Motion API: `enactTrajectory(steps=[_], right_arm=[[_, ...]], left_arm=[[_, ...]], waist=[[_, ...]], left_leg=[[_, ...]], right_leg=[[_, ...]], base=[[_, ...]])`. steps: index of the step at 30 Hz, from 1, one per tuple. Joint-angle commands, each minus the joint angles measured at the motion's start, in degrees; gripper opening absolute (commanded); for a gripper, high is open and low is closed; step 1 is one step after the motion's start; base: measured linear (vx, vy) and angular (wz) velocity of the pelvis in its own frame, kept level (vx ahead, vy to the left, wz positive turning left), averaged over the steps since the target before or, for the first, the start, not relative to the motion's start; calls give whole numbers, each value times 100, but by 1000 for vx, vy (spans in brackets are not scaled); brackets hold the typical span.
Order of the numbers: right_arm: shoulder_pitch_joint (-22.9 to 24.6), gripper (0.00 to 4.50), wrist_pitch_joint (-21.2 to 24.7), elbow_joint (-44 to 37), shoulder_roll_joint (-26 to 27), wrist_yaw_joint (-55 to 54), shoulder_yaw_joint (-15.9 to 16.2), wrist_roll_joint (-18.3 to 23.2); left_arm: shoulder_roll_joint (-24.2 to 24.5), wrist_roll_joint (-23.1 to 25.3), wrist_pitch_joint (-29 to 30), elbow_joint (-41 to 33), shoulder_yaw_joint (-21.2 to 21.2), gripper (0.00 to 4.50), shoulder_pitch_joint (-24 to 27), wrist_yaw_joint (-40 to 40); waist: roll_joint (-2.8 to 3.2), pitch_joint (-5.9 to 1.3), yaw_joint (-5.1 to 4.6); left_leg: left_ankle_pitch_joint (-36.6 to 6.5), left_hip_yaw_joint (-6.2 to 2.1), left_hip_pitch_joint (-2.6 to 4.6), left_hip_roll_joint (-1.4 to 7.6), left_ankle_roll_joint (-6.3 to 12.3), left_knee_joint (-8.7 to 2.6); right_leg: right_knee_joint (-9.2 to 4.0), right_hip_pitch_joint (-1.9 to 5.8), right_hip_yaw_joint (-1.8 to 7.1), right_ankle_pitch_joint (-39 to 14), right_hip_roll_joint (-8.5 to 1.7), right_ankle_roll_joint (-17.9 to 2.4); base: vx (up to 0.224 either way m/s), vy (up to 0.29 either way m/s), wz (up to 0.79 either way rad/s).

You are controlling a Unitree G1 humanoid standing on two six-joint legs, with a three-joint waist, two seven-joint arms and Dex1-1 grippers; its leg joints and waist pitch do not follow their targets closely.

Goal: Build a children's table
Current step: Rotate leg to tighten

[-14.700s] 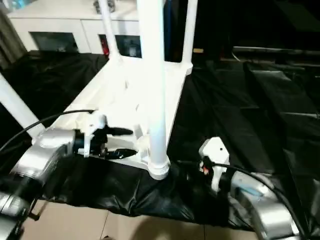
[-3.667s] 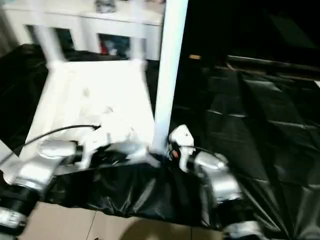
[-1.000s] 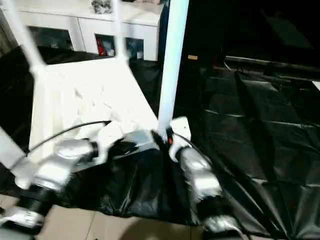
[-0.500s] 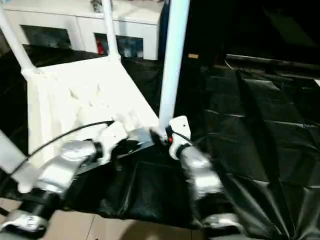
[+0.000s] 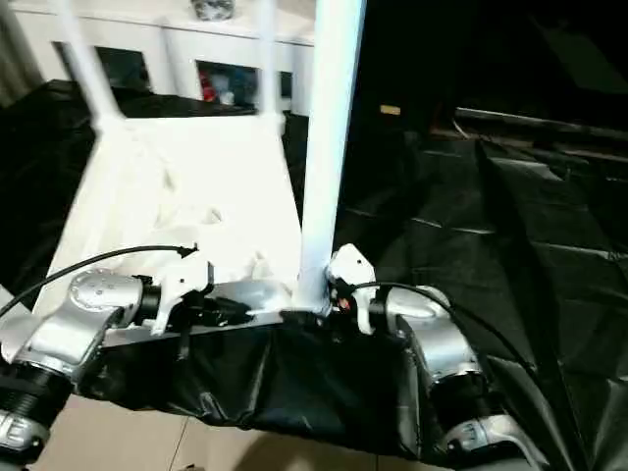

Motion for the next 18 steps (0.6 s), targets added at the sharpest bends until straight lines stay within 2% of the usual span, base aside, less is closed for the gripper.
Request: enactTrajectory(steps=[1, 4, 9, 12, 15, 18], right_arm=[[-12, 386, 81, -131, 96, 531, 529, 61], [-39, 373, 227, -173, 27, 792, 543, 130], [-14, 321, 314, -251, -86, 1048, 619, 117], [-1, 314, 306, -257, -101, 1075, 638, 108], [47, 279, 318, -303, -111, 1125, 669, 89], [104, 269, 365, -368, -91, 1130, 680, 89]], left_arm=[[-134, -81, -90, 84, -197, 0, -146, -70], [-56, -148, -114, 140, -191, 0, -185, -315], [93, -204, -102, 184, -231, 0, -224, -608], [118, -201, -114, 205, -239, 0, -233, -650], [123, -195, -170, 277, -232, 0, -258, -694], [103, -205, -180, 305, -226, 0, -261, -656]], waist=[[-34, -246, 7], [-30, -244, 29], [-27, -263, 69], [-27, -259, 78], [-24, -257, 79], [-27, -261, 83]], left_leg=[[-1013, -15, -25, 195, 317, -312], [-992, -19, -33, 194, 309, -315], [-780, -12, -33, 201, 343, -295], [-826, -11, -24, 204, 316, -298], [-859, -12, -23, 199, 291, -300], [-867, -14, -23, 199, 271, -298]], right_leg=[[-428, 238, 304, -971, -467, -1054], [-428, 245, 305, -1080, -471, -997], [-364, 248, 299, -567, -464, -1117], [-375, 245, 298, -635, -472, -1131], [-382, 248, 300, -698, -472, -1110], [-382, 253, 303, -713, -468, -1087]], base=[[0, 0, 0], [0, 0, 0], [0, 0, 0], [0, 0, 0], [0, 0, 0], [0, 0, 0]])
